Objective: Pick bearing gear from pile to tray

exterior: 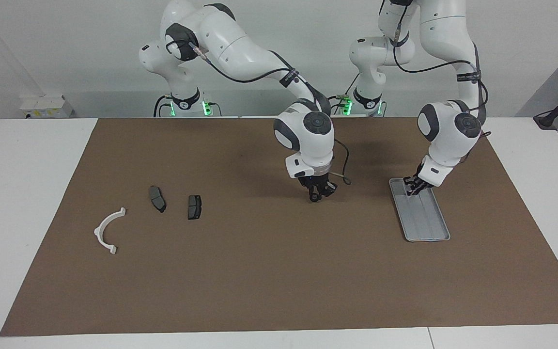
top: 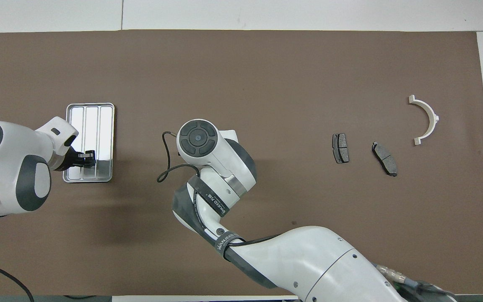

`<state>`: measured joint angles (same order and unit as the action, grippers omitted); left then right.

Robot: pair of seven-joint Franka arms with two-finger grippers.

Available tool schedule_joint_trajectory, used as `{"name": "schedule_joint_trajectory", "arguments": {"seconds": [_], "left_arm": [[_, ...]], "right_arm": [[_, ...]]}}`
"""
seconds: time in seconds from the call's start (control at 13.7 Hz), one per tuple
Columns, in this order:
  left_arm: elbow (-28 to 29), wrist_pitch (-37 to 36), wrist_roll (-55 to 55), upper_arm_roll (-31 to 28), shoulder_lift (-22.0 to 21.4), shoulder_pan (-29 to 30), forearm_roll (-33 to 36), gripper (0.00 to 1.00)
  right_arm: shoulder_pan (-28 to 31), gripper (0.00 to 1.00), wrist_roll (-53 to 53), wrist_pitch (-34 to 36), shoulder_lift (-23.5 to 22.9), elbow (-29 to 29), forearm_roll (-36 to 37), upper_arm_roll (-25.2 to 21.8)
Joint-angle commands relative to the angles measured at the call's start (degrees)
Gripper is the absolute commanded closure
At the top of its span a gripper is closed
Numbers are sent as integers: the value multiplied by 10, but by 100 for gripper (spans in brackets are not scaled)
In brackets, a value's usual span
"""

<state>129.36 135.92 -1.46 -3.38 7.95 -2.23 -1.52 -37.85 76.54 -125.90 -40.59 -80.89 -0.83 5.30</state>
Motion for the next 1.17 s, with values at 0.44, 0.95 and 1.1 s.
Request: {"name": "schedule_joint_trajectory", "arguments": {"seconds": [0.44,0.95,1.1], "left_arm": [[-99,-105,-9,5,-7,-13,-4,0],[-119,-104,-207,5,-1,-109,-4,0],[-119,-97,-295,4,-1,-164,-4,0]], "right_arm": [[6,0,19,-3,-11,10,39,0],[87,0,-84,2,38,24,31,2],[123,0,-168,34,57,23,29,3]]}}
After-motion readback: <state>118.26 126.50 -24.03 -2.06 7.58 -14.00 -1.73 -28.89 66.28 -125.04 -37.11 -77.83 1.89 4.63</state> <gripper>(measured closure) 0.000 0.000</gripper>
